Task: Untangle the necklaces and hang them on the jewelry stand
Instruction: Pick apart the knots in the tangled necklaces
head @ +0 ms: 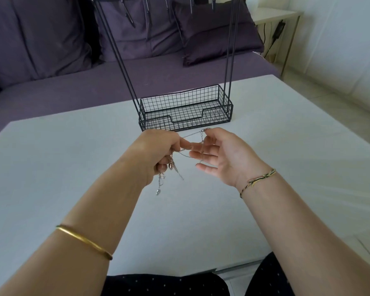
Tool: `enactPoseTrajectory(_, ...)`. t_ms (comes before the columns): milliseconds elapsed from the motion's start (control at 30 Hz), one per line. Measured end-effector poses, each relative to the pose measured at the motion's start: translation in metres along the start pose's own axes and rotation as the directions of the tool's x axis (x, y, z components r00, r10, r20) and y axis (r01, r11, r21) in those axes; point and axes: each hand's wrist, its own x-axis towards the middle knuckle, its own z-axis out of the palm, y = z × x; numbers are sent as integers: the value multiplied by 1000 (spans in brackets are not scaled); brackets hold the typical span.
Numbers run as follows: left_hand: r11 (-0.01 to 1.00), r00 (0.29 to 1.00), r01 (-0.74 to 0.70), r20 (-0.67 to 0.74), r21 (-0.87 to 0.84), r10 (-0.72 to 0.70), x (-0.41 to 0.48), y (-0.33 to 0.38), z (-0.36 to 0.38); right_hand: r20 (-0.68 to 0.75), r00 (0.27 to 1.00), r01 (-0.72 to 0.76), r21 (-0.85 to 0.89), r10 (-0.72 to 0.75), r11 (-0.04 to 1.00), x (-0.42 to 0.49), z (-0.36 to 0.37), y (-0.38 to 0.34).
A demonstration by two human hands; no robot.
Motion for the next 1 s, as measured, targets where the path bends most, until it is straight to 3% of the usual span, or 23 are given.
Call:
enactPoseTrajectory(200,996,1000,-15,5,94,15,0,1,2,-8,1000,-2,-27,2,1000,-1,2,0)
enactPoseTrajectory(367,996,997,-31,75,-84,37,-2,1,0,-33,999,-39,53,41,998,-3,4,0)
enactPoseTrajectory(600,922,999,14,42,-388,2,0,1,-2,77,993,-98,136,89,986,-5,4,-1)
enactPoseTrajectory(767,895,1000,14,30,-446,-1,0,2,-1,92,992,-98,171,83,980,-5,2,-2)
enactPoseTrajectory(1000,914,995,34,98,-405,7,-2,2,0,51,998,30,-21,-29,999,-5,5,2)
